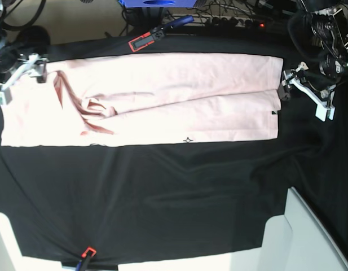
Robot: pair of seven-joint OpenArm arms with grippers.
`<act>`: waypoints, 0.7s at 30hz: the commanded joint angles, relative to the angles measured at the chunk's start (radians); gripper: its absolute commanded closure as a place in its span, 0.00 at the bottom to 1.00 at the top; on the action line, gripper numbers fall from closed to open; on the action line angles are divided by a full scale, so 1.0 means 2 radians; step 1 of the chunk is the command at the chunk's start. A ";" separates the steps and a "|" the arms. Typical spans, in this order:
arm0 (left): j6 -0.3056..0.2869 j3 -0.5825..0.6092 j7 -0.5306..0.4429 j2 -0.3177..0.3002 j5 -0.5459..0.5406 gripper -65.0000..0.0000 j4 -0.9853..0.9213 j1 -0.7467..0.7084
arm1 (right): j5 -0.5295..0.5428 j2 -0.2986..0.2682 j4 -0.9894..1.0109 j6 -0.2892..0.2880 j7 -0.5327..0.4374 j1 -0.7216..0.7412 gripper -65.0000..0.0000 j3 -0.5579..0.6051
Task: Fold the T-shirt properly
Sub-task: 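Tuck the sleeve flap onto the strip and move both grippers to strip ends, then pull the left gripper back off the strip end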
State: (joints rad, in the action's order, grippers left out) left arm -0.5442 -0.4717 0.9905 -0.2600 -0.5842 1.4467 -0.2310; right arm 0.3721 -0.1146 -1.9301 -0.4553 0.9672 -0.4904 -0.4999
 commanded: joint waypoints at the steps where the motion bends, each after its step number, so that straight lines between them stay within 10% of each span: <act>1: -0.004 -0.005 -0.004 -0.008 -0.005 0.23 -0.003 -0.002 | 0.005 -0.007 -0.008 0.000 -0.008 -0.001 0.15 -0.001; 7: -0.004 0.000 -0.063 -0.008 -0.004 0.04 -0.046 -0.002 | 0.005 -0.004 -0.008 0.000 -0.008 -0.001 0.15 0.000; 21: -0.004 -0.005 -0.079 -0.009 -0.004 0.03 -0.062 -0.002 | 0.005 -0.003 -0.007 -0.001 -0.008 -0.001 0.15 0.000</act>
State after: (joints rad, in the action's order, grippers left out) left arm -0.5503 -0.4736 0.8444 -0.2584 -0.5808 1.3079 -0.2386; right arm 0.3744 -0.1123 -1.9297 -0.4545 0.9672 -0.4908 -0.4950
